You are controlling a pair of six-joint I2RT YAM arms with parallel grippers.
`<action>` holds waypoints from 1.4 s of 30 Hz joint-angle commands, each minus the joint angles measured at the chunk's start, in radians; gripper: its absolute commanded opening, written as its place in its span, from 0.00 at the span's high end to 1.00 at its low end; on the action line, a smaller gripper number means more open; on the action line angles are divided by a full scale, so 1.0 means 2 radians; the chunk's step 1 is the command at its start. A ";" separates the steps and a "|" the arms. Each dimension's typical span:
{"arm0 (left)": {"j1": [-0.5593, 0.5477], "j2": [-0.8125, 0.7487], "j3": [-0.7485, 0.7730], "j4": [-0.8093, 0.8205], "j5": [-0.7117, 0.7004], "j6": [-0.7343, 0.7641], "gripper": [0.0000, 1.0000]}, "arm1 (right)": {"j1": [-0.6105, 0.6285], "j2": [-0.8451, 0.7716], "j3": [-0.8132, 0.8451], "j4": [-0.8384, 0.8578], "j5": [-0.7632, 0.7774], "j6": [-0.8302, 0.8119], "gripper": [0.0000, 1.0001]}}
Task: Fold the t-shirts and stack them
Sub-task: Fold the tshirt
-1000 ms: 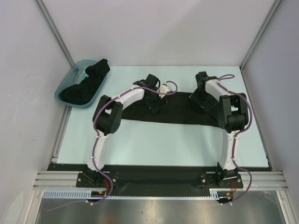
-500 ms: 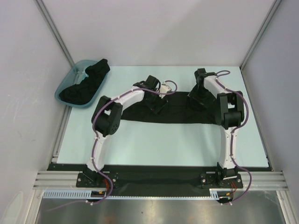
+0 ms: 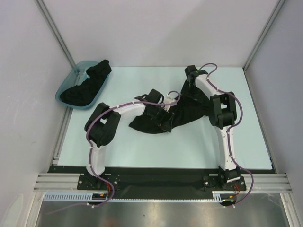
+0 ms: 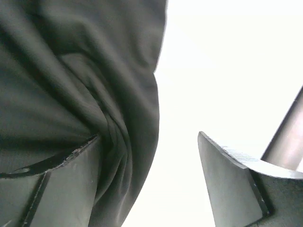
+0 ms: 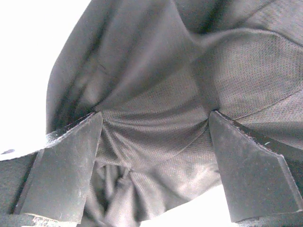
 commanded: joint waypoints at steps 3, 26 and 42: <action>-0.060 0.006 -0.095 -0.033 0.098 -0.136 0.17 | 0.043 0.071 0.035 0.083 -0.052 -0.050 0.00; -0.134 -0.100 -0.265 0.510 0.047 -0.598 0.20 | 0.052 -0.015 -0.050 0.109 -0.195 -0.128 0.00; -0.104 -0.241 -0.122 0.172 -0.155 -0.215 0.16 | -0.023 -0.193 -0.036 -0.038 -0.115 -0.126 0.00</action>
